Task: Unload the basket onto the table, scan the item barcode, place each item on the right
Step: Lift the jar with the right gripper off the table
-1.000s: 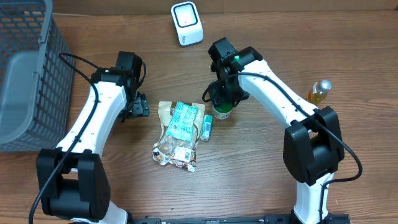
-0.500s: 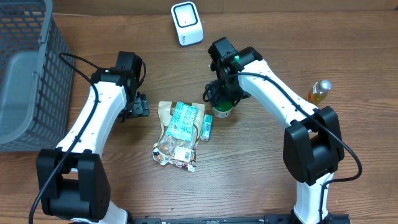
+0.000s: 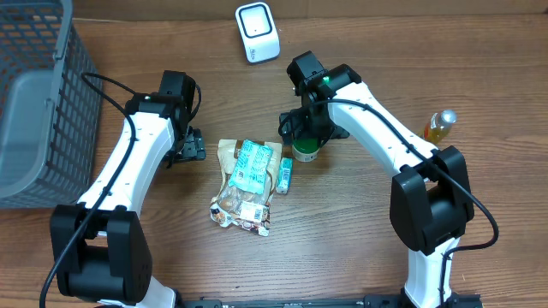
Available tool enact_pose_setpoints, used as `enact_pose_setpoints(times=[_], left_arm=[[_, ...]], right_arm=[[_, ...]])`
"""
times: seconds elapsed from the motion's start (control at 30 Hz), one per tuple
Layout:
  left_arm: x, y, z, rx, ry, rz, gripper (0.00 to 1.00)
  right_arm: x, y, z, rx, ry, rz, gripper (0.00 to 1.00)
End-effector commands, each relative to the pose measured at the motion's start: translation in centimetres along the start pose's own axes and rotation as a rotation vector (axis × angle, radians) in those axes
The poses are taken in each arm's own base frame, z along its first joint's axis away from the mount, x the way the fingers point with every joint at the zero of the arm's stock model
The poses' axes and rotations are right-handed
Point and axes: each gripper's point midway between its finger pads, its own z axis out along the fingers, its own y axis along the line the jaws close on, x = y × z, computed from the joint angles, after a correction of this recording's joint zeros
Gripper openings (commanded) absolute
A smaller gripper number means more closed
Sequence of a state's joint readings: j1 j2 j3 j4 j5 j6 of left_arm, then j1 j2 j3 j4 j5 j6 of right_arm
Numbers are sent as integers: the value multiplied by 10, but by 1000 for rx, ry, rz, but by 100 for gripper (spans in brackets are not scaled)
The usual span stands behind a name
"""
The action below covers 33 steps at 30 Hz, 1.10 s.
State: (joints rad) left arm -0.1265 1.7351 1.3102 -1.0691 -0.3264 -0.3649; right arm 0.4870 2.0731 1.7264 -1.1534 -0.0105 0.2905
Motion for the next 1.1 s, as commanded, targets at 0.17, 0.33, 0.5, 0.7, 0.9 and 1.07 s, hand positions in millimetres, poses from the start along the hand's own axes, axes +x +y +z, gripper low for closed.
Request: enact_pose_setpoints(times=[0.17, 0.33, 0.5, 0.7, 0.9, 1.07], left_arm=[[-8, 4, -9, 0, -37, -27, 100], [-8, 4, -9, 0, -37, -28, 100], [-8, 4, -9, 0, -37, -27, 100], [-8, 4, -9, 0, -37, -27, 100], [-8, 4, -9, 0, -37, -27, 100], [-8, 4, -9, 0, -37, -28, 100]], right_arm=[[9, -3, 1, 25, 31, 179, 100], [12, -1, 1, 27, 37, 181, 100], [8, 4, 1, 18, 19, 181, 100], [8, 4, 1, 18, 17, 181, 86], [8, 4, 1, 17, 17, 181, 86], [5, 5, 6, 15, 11, 181, 93]])
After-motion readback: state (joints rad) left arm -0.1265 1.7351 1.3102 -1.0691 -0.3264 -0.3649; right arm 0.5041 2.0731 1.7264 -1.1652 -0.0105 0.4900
